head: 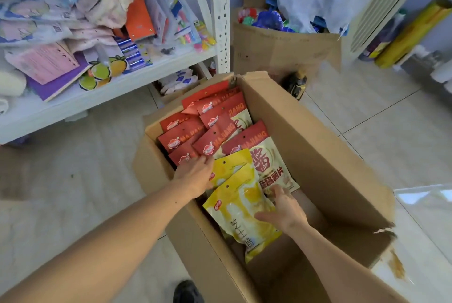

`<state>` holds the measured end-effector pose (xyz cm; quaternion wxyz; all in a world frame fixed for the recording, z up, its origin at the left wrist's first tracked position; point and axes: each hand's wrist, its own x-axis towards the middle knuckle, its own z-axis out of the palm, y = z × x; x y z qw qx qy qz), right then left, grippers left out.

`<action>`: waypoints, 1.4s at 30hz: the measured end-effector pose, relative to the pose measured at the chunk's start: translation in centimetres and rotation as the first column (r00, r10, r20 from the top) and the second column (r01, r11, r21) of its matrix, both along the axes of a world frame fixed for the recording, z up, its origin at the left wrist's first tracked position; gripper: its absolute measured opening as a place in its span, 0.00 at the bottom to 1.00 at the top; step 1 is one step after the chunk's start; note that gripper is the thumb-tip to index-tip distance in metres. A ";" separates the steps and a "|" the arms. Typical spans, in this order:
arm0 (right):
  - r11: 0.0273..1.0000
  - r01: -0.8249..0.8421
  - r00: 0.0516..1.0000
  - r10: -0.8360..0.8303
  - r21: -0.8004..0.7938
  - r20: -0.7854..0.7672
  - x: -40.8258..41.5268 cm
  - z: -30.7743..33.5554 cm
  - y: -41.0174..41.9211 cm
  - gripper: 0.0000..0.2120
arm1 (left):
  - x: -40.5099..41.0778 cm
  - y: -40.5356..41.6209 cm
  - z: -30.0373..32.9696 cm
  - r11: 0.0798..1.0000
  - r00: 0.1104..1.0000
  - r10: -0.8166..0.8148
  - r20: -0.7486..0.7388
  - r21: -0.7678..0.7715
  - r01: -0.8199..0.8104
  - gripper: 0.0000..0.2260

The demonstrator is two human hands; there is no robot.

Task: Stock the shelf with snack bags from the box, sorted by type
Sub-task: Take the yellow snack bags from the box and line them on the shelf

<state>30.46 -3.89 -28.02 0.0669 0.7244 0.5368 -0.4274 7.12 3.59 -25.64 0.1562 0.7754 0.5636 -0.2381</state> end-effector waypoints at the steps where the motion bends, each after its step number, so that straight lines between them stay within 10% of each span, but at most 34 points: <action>1: 1.000 0.006 1.000 -0.006 -0.029 -0.017 -0.1 -0.9 0.1 0.44 | 0.1 0.2 -0.8 1.000 1.000 -0.015 -0.024 0.001 0.015 0.31; 7: 0.993 0.113 0.987 -0.118 -0.045 -0.111 -0.7 -5.1 0.8 0.51 | 0.9 1.4 -3.4 0.995 0.999 0.010 -0.045 0.097 -0.006 0.27; 14: 0.967 0.256 0.951 -0.250 0.009 -0.183 -0.1 -6.7 1.3 0.32 | -0.3 3.4 -2.9 0.986 0.972 0.165 0.166 -0.056 -0.158 0.08; 20: 0.935 0.336 0.805 -0.348 -0.114 -0.480 0.7 -6.0 2.0 0.27 | -1.2 4.5 -1.5 0.838 0.623 0.545 0.561 -0.396 -0.376 0.10; 25: 0.942 0.273 0.738 -0.334 -0.193 -0.586 1.2 -4.4 3.3 0.23 | -1.1 4.7 0.2 0.622 0.285 0.782 0.554 -0.676 -0.394 0.11; 37: 0.942 0.331 0.726 -0.292 -0.056 -0.622 1.5 7.3 6.5 0.19 | -0.6 7.2 12.8 0.630 0.168 0.754 0.635 -0.626 -0.459 0.19; 42: 0.966 0.254 0.741 -0.159 0.054 -0.653 1.7 16.0 8.0 0.38 | -1.0 7.5 22.0 0.675 0.131 0.688 0.714 -0.563 -0.476 0.11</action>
